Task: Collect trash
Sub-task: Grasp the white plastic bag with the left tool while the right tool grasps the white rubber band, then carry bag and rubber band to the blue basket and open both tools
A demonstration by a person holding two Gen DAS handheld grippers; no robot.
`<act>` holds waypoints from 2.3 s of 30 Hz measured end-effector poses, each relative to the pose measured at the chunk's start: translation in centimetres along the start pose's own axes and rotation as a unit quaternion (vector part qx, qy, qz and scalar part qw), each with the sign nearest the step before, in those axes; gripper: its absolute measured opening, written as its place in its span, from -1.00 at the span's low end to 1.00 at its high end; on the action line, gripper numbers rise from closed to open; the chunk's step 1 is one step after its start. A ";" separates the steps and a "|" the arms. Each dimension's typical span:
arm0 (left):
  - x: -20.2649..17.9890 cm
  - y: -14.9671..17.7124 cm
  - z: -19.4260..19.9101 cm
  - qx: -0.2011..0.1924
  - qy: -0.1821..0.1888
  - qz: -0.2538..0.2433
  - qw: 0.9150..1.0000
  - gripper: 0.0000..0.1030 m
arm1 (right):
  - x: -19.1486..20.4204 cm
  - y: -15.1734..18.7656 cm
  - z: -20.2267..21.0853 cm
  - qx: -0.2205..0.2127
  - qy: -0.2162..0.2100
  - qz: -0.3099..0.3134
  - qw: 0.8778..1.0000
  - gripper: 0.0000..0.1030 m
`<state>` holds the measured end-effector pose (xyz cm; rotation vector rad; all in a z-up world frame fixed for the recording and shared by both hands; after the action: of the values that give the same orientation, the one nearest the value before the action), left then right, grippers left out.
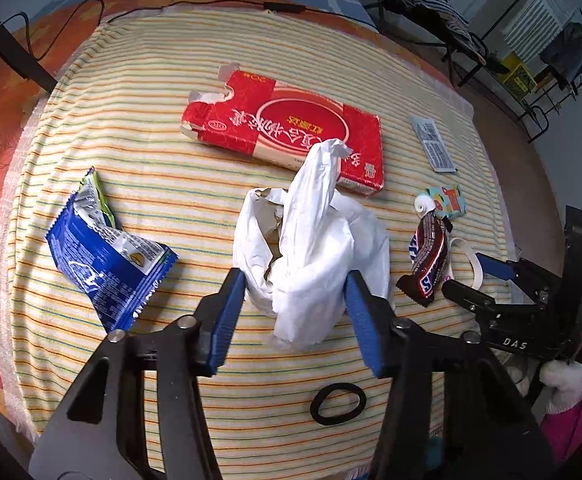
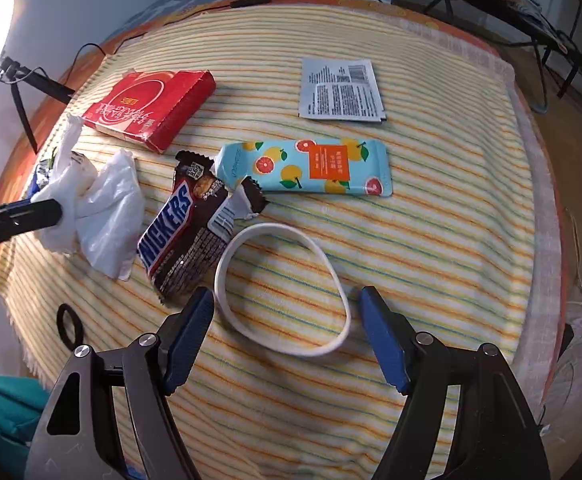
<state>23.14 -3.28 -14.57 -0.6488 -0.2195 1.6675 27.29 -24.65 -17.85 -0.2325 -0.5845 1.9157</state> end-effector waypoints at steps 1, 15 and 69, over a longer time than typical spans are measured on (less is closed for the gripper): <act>0.1 -0.1 0.1 -0.001 0.001 0.001 1.000 -0.03 | 0.2 0.0 -0.1 0.001 0.004 0.008 1.000 0.44; 1.3 -0.7 2.2 -0.018 0.014 0.018 1.000 -0.09 | 1.5 -0.1 0.0 -0.011 0.020 0.032 0.999 -0.35; 1.4 19.1 14.2 0.005 0.036 -0.082 0.996 -0.10 | 16.3 14.6 14.2 -0.066 -0.071 0.115 0.989 -0.87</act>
<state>-0.59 -3.01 -12.60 -0.6654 -0.2069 1.4847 2.79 -18.55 -11.16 -0.2583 -0.8103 2.1311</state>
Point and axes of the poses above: each gripper's, at about its wrist camera, not at the fingertips, and z roughly against the way its jaws point, x to its left, y to its underside, the point moved 7 cm from there along -z, roughly the way its jaws point, and after that the axes turned 10 degrees about -x, right-handed, at the moved point
